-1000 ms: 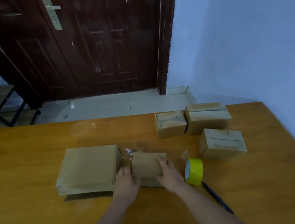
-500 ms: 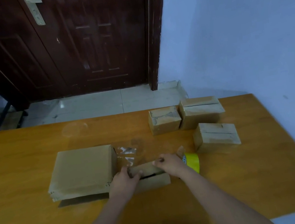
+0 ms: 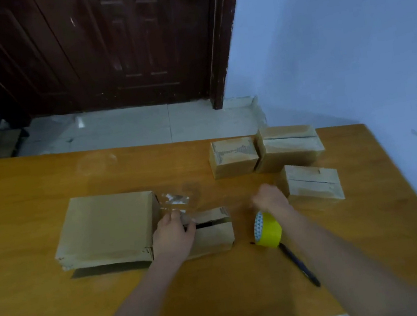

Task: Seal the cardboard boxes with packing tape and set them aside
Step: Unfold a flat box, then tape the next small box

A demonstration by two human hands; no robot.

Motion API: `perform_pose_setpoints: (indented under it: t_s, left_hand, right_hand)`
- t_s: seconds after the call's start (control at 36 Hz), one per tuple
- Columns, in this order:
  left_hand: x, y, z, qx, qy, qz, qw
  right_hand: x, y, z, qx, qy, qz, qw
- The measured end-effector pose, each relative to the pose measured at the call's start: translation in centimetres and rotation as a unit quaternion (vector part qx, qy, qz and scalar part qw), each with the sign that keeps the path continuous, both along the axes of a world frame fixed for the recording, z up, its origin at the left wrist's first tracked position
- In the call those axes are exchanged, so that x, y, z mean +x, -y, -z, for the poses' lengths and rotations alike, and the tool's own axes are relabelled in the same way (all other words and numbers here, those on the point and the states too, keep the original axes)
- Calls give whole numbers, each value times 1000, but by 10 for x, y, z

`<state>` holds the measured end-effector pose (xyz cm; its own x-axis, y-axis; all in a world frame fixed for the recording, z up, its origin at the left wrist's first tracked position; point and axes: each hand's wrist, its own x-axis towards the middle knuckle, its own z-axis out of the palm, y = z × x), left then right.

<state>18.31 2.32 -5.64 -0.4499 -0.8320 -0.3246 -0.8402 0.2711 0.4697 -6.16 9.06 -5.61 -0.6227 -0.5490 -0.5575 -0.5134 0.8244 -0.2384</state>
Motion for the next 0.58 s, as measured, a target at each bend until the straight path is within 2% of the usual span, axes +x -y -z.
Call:
perform_pose_setpoints:
  t_s: [0.08,0.14,0.25,0.33,0.44,0.58]
  left_hand:
    - [1,-5,3,-57,-16,-6,998]
    - [2,-9,4,-63,-28,-9,998]
    - [4,-19,2,-75,-74,-20,994]
    - [6,-26,-2,-81,-112,-31,990]
    - [5,-33,-9,-84,-142,-39,986]
    - [-6,-39,-24,-110,-180,-32,977]
  right_hand:
    - [-9,0,10,82,68,-23,994]
    - [-9,0,15,145,77,-50,985]
    - [-8,5,20,206,98,-70,971]
    - [-7,11,15,205,107,-69,970]
    - [-9,10,15,196,93,-125,968]
    - [-13,-1,8,116,92,-101,984]
